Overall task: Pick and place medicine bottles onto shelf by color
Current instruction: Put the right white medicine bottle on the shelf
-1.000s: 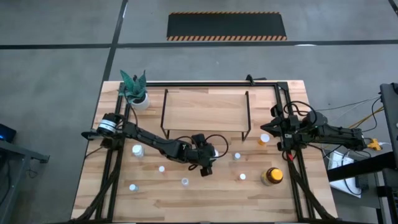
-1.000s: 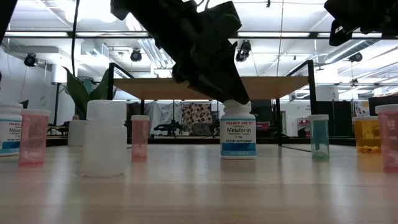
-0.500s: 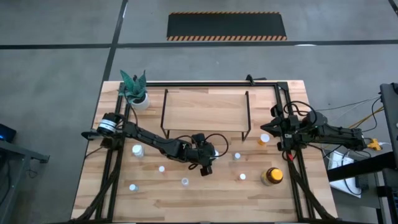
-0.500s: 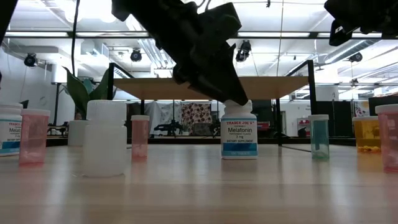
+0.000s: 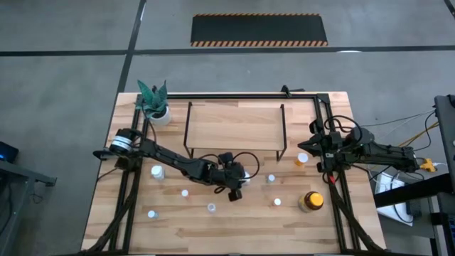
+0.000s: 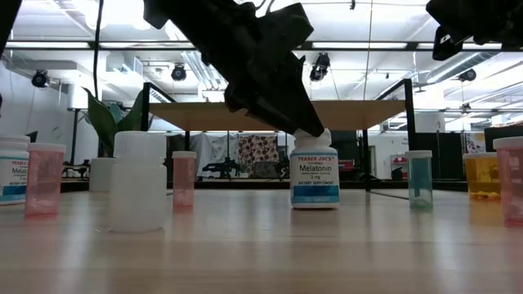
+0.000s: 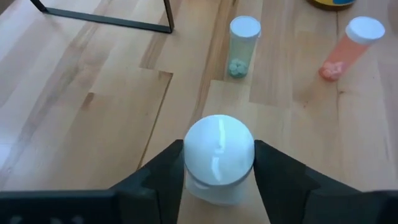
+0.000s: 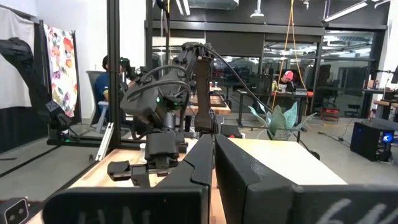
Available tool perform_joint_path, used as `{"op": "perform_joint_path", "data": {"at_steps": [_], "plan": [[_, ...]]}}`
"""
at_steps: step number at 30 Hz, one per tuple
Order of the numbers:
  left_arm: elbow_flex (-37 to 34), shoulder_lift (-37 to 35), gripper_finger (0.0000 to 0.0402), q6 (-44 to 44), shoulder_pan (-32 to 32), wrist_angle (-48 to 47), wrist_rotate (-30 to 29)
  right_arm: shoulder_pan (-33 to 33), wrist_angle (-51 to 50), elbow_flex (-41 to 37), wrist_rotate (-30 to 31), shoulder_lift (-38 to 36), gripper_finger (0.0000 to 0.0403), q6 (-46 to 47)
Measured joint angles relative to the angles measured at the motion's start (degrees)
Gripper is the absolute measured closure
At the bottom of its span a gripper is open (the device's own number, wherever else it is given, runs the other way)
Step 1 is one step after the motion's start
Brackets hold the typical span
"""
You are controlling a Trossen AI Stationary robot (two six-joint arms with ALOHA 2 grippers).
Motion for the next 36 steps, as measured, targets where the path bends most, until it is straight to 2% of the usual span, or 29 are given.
{"op": "perform_joint_path", "data": {"at_steps": [11, 16, 21, 24, 28, 32, 36], "plan": [[-0.4, -2.6, 0.0250, 1.0, -1.3, 0.2, 0.1, 0.0, -0.3, 0.0, 0.0, 0.0, 0.0394, 0.0], [-1.5, -1.8, 0.0249, -11.3, -0.8, -0.2, 0.7, 0.0, -0.4, 0.0, 0.0, 0.0, 0.0394, 0.0], [-0.7, 0.4, 0.0239, -15.9, -1.3, -1.8, 1.7, 0.0, -0.5, 0.0, 0.0, 0.0, 0.0394, 0.2], [3.5, 0.5, 0.0229, -24.4, -1.6, -10.4, 4.4, 0.0, -1.4, 0.0, 0.0, 0.0, 0.0394, 0.4], [11.3, 1.2, 0.0234, -37.0, -2.9, -24.6, 3.2, 0.0, -1.7, 0.0, 0.0, 0.0, 0.0394, 0.4], [16.0, 3.9, 0.0263, -45.8, -5.3, -26.4, -3.3, 0.0, -2.2, 0.0, 0.0, 0.0, 0.0394, 0.4], [20.1, 9.2, 0.0288, -48.4, -5.3, -28.4, -4.0, 0.0, -3.4, 0.0, 0.0, 0.0, 0.0394, 0.4]]}}
